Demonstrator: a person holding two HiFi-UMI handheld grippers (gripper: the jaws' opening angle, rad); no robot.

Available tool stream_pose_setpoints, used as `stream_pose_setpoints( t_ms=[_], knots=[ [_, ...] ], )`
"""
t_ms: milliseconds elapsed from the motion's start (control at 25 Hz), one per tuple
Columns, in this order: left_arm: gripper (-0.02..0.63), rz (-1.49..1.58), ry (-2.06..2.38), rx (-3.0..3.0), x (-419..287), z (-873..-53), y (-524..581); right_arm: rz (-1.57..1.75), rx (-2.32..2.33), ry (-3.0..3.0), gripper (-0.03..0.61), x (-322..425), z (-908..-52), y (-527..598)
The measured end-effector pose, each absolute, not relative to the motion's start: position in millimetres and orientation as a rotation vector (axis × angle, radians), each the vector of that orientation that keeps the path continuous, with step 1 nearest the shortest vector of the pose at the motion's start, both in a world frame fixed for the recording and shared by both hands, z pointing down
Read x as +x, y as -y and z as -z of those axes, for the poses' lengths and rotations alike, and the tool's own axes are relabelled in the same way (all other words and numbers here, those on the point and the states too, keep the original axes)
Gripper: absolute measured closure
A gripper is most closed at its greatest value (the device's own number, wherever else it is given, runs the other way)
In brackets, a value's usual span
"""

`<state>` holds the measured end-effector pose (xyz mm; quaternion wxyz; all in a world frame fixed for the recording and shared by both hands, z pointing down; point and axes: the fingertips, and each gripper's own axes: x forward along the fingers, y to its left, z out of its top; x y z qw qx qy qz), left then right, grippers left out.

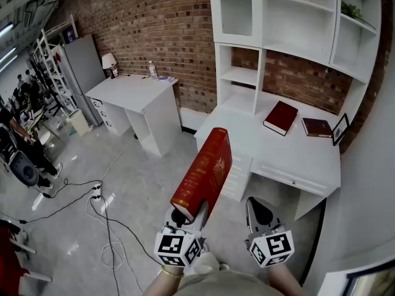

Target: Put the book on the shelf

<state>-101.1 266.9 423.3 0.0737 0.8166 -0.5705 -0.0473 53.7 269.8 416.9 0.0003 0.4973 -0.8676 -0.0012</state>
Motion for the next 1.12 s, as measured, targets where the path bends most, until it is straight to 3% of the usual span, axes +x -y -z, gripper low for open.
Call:
stream_pose_setpoints(
  t_ms=[1120],
  knots=[
    [0.380, 0.170, 1.663, 2.485, -110, -412, -129, 0.001, 1.596, 2.706, 0.572, 44, -410, -138]
  ],
)
